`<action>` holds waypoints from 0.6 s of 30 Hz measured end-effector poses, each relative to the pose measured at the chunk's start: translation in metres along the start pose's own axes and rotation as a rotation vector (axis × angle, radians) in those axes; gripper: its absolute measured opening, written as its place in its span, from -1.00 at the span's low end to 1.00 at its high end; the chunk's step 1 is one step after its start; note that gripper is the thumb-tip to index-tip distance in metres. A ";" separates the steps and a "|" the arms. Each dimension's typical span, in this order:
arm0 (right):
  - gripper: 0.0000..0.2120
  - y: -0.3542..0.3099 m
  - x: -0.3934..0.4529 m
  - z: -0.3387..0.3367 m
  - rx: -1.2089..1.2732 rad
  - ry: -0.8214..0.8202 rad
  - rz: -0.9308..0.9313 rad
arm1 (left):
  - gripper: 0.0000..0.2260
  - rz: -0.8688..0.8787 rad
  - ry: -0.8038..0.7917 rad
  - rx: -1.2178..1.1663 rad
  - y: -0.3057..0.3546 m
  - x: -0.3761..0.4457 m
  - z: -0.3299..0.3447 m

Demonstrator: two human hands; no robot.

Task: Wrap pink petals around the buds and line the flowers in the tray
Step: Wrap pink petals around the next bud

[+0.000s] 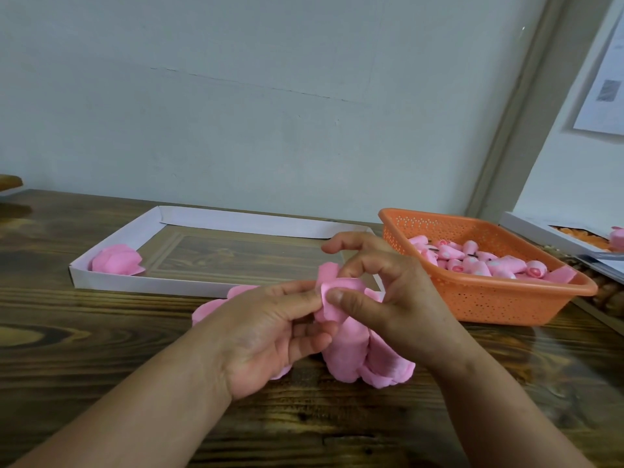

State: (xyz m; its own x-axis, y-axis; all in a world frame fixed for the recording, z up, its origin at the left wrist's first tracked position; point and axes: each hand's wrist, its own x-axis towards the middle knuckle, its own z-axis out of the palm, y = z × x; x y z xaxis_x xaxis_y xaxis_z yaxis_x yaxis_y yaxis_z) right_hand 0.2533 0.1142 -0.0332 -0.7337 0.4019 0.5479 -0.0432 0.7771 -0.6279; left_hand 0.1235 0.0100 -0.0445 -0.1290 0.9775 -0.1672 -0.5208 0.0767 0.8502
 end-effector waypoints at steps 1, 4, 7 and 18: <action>-0.91 -0.001 0.000 0.000 -0.001 0.007 -0.001 | -0.68 0.002 0.000 -0.003 0.000 0.000 0.000; -0.85 -0.001 0.000 0.000 -0.001 0.016 -0.010 | -0.68 0.007 -0.007 0.001 0.000 0.000 -0.001; -0.87 -0.002 0.000 -0.001 -0.006 0.029 -0.018 | -0.69 0.004 -0.008 0.004 0.000 0.000 -0.002; -0.88 -0.004 0.000 -0.010 -0.094 -0.137 -0.009 | -0.79 -0.036 0.016 0.043 -0.002 0.001 -0.003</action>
State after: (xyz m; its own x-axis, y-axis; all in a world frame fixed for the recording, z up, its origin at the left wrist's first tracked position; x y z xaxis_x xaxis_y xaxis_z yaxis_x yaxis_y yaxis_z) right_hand 0.2600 0.1159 -0.0248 -0.8194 0.3303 0.4684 0.0091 0.8246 -0.5656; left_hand 0.1223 0.0101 -0.0477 -0.1239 0.9707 -0.2057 -0.4888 0.1206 0.8640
